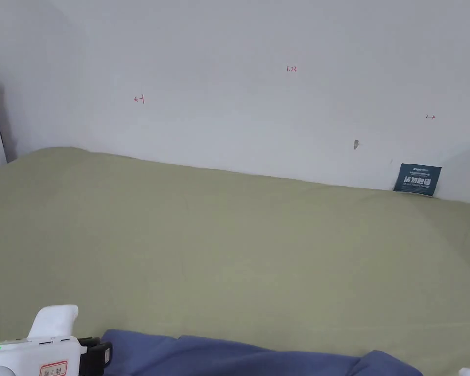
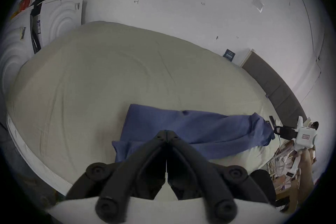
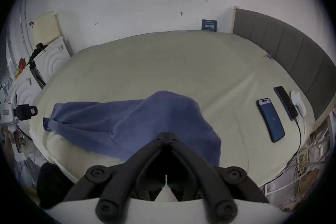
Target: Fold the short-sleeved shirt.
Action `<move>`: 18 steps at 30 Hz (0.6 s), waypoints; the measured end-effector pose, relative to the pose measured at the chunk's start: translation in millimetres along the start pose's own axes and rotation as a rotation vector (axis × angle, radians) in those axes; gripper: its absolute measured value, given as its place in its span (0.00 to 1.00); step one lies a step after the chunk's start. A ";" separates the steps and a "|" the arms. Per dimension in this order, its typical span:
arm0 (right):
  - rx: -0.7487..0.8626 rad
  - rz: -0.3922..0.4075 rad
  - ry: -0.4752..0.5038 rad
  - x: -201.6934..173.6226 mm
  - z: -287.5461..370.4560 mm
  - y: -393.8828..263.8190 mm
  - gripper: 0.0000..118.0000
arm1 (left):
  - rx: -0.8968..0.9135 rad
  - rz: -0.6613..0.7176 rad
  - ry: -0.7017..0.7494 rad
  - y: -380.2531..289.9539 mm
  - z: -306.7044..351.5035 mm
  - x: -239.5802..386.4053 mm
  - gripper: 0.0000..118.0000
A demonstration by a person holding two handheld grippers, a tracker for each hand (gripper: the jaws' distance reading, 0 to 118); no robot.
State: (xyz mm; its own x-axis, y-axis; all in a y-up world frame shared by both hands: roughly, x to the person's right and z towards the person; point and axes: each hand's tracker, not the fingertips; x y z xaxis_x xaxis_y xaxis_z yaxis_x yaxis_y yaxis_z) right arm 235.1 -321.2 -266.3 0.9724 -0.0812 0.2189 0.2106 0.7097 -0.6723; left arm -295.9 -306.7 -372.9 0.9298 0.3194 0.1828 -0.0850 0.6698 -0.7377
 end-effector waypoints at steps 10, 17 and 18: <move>-0.002 0.024 0.023 -13.0 -4.4 -4.5 0.00 | -0.136 0.078 -0.159 46.6 -31.9 -62.0 0.88; -0.026 0.011 0.034 -0.2 -16.6 -8.9 0.00 | -0.293 0.261 -0.297 33.7 -77.0 -101.2 1.00; -0.026 0.001 0.038 -0.1 -17.1 -9.4 0.00 | -0.320 0.270 -0.289 28.3 -85.5 -102.7 1.00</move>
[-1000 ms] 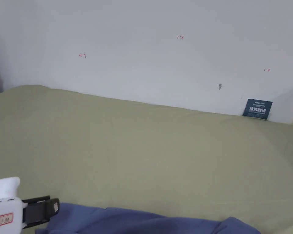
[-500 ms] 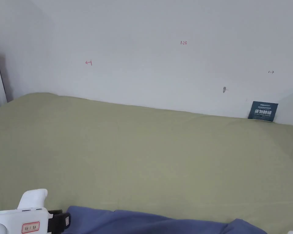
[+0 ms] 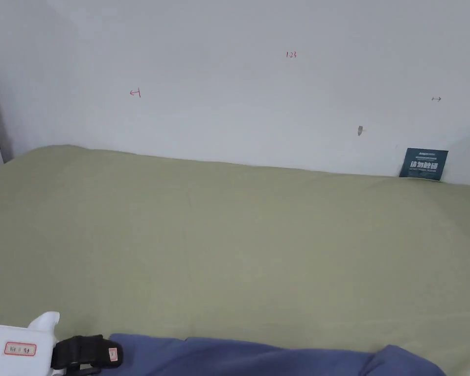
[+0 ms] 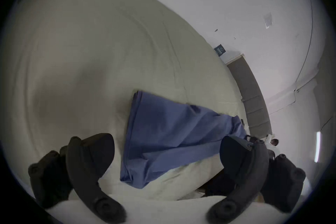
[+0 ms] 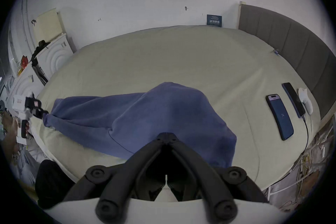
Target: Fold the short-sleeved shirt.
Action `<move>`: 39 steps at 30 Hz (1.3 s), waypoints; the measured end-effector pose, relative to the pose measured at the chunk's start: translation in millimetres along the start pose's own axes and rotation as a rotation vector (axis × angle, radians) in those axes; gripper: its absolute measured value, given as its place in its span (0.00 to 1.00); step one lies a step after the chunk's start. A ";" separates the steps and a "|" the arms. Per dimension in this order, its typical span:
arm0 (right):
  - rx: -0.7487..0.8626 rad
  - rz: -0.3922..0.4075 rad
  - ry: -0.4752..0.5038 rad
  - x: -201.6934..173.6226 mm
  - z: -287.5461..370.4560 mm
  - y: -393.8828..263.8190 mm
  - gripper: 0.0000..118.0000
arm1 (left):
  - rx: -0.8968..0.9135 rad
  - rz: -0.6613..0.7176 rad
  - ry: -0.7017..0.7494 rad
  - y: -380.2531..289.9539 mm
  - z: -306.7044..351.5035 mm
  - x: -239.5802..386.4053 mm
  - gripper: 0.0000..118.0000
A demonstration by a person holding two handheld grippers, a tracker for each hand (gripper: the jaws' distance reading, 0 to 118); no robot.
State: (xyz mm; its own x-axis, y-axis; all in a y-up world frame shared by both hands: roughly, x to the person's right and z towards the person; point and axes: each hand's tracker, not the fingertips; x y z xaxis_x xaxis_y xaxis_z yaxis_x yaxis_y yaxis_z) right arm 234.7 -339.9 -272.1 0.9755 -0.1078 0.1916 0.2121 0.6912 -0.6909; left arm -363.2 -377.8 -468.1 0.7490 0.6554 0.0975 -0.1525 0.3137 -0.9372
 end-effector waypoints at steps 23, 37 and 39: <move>-0.026 -0.017 0.059 -14.6 -1.1 0.0 0.00 | 0.268 -0.024 -0.168 -17.4 12.8 63.4 0.07; 0.013 -0.093 0.022 10.3 2.7 5.1 0.00 | 0.007 -0.195 -0.333 -61.6 -119.0 217.9 0.07; 0.009 -0.096 0.025 10.7 1.2 4.7 0.00 | -0.062 -0.183 -0.312 -70.0 -140.1 224.7 0.12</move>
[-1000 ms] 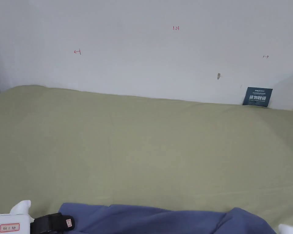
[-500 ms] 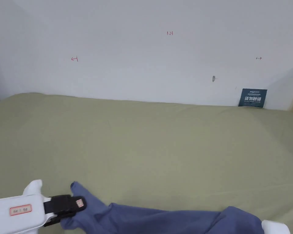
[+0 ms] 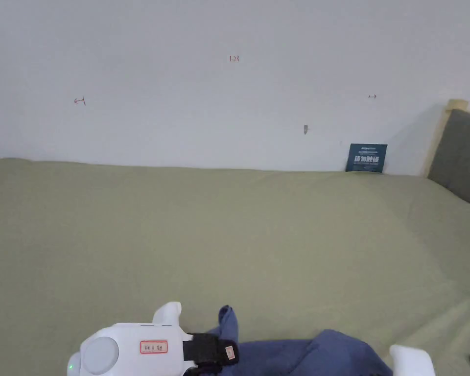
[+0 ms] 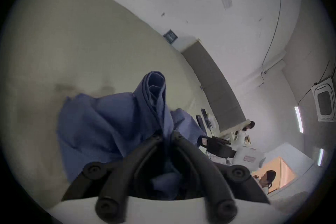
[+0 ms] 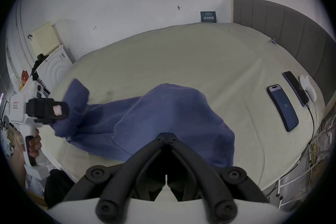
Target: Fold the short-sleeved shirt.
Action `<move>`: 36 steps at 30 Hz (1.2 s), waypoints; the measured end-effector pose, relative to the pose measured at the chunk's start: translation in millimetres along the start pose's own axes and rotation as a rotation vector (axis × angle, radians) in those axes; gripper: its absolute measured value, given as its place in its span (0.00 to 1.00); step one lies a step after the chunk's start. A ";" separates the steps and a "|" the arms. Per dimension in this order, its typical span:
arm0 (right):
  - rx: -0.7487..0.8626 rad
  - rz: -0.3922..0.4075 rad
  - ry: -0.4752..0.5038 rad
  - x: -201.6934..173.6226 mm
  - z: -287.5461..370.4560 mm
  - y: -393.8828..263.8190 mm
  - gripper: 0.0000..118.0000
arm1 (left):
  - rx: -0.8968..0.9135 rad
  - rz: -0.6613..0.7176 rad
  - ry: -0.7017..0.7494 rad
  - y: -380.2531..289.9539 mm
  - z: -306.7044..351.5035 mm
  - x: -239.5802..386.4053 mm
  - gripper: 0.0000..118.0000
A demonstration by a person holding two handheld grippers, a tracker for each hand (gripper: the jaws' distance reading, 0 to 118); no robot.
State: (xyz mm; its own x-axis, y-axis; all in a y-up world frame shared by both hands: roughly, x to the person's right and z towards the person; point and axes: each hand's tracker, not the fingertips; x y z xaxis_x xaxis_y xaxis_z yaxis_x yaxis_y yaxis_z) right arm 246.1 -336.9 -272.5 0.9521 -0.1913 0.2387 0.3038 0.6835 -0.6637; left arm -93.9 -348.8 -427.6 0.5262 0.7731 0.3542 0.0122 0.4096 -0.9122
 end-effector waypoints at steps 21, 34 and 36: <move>-0.056 0.009 0.015 -0.2 -6.9 -3.7 0.00 | -0.041 0.190 -0.090 -57.1 -81.8 -55.7 0.00; -0.063 0.041 0.017 -4.7 -7.2 -4.3 0.00 | 0.043 0.119 0.018 -6.2 25.4 -50.0 0.00; -0.066 0.042 0.018 -5.6 -7.8 -4.6 0.00 | 0.044 0.144 0.042 1.6 52.5 -67.5 0.00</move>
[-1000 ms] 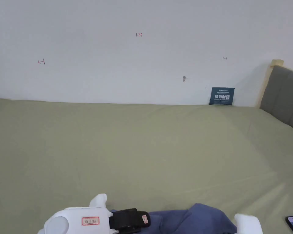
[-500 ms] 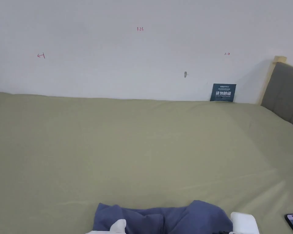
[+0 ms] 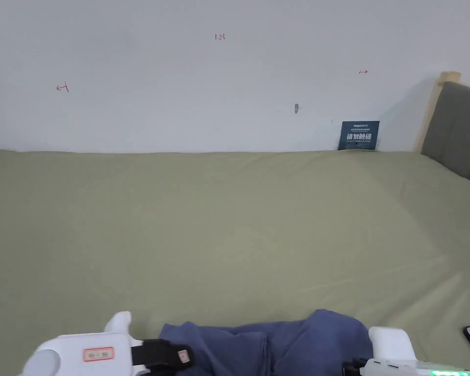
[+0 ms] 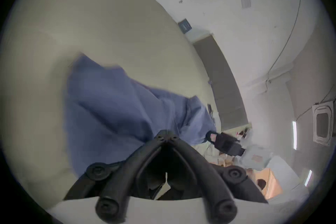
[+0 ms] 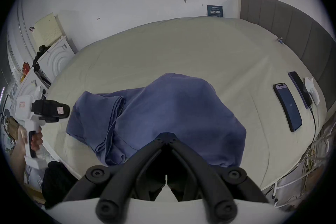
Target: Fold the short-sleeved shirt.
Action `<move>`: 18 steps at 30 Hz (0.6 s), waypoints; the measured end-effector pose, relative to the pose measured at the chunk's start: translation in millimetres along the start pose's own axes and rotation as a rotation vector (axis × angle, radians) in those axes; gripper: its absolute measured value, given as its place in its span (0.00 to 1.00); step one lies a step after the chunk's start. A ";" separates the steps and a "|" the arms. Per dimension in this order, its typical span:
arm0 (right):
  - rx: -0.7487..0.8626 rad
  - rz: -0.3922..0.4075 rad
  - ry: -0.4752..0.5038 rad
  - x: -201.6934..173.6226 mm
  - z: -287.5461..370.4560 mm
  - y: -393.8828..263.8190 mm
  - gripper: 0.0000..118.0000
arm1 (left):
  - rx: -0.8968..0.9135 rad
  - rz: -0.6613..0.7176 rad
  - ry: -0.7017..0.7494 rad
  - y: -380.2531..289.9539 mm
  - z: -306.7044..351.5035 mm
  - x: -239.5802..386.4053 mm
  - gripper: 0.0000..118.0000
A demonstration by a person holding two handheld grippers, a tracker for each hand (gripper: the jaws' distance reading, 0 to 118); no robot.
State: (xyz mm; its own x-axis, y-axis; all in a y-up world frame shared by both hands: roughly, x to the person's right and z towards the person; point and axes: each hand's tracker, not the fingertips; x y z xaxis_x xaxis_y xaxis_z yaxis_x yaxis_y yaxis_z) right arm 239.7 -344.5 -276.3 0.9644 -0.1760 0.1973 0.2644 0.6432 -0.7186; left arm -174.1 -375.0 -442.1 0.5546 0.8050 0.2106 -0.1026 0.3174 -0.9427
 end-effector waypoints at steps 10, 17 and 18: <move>-0.001 0.036 -0.011 -1.7 -0.6 -0.9 0.00 | 0.039 0.156 -0.066 -9.2 20.1 -33.8 0.98; -0.013 0.032 -0.017 0.1 -1.4 -1.3 0.00 | -0.066 0.156 -0.183 -14.5 -35.7 -30.6 0.89; -0.013 0.032 -0.016 0.3 -0.7 -1.7 0.00 | -0.058 0.135 -0.128 -16.2 -40.7 -26.0 0.75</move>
State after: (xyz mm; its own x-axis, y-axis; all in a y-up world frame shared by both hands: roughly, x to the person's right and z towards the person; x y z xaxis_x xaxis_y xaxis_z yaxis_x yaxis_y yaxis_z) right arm 239.6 -346.1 -275.5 0.9722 -0.1434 0.1851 0.2338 0.6384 -0.7333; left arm -153.2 -421.4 -442.8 0.4295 0.8965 0.1090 -0.1189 0.1758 -0.9772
